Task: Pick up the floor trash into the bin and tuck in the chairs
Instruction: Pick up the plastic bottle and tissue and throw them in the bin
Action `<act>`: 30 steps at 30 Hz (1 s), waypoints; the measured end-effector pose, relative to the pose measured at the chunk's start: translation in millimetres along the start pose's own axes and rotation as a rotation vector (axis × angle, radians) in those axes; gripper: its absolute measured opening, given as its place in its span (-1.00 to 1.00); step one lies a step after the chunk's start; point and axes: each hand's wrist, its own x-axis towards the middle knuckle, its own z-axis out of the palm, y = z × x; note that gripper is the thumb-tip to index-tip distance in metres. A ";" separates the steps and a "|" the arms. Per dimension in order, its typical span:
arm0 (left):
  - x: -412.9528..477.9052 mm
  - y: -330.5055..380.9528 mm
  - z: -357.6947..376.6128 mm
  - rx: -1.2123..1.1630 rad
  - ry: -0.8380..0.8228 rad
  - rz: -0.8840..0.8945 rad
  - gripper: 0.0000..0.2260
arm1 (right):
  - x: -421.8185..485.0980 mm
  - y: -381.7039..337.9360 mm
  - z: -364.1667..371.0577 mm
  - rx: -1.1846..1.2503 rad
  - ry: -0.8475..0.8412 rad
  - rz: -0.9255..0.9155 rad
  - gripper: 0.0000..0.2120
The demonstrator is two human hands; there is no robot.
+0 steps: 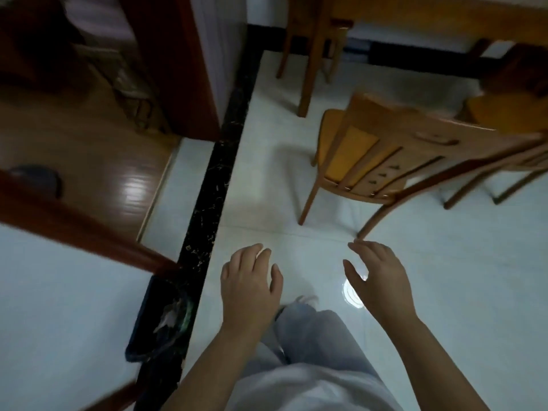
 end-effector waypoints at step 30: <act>172.3 499.2 230.9 -0.188 -0.193 0.701 -0.64 | 47.3 455.6 -217.3 -0.108 0.447 0.465 -0.74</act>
